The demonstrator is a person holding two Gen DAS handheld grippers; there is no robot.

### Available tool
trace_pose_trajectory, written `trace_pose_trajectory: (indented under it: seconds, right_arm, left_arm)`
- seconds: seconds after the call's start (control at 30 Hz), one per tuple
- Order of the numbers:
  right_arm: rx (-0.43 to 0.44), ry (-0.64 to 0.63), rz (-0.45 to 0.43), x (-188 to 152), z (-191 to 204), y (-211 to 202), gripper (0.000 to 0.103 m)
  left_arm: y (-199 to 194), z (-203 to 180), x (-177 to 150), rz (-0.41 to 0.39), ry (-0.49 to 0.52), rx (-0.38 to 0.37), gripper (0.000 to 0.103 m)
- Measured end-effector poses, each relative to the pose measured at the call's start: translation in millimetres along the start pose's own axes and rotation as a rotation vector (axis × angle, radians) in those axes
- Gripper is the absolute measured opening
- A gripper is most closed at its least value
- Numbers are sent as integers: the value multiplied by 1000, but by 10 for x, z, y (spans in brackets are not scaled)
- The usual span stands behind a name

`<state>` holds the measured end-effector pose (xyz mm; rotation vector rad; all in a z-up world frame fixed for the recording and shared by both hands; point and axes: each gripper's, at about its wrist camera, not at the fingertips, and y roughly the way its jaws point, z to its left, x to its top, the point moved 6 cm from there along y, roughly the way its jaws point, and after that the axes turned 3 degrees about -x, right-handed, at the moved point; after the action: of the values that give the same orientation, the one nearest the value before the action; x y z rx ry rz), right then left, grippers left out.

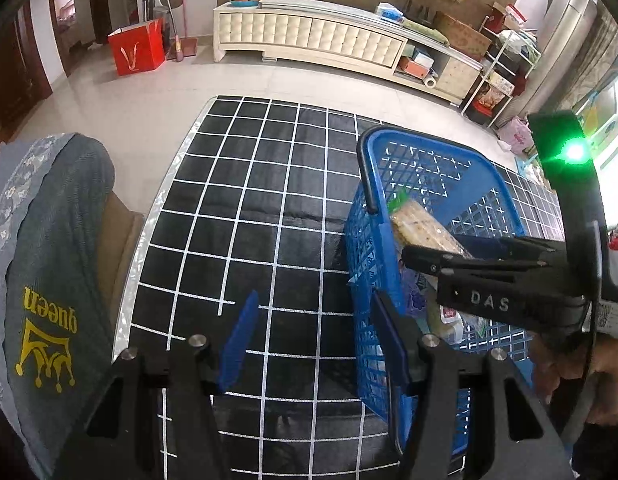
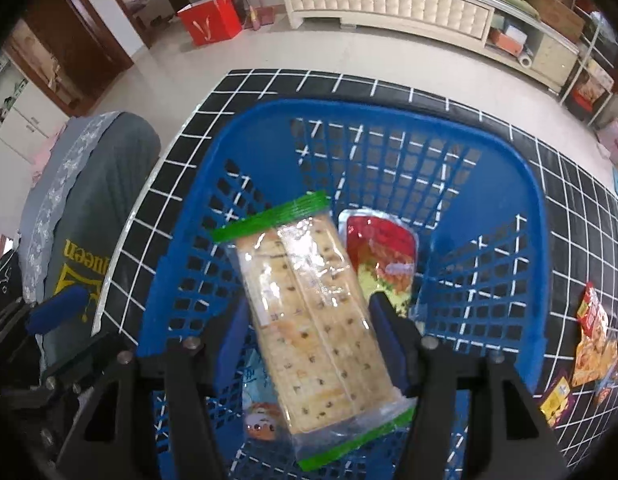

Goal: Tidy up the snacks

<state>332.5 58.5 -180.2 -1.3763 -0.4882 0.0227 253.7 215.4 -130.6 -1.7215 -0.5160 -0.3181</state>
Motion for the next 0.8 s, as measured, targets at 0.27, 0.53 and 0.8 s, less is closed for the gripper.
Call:
trace_pose_trajectory:
  seconds: [0.27, 0.53, 0.8]
  right_arm:
    - [59, -10, -56, -74, -46, -404, 82]
    - [59, -7, -144, -322, -349, -971, 87]
    - [41, 24, -212, -605, -839, -1485, 87]
  left_arm:
    - [-142, -184, -43, -27, 24, 32, 56]
    - [-377, -588, -86, -58, 61, 26, 70]
    - [-530, -1262, -105, -87, 152, 2, 79]
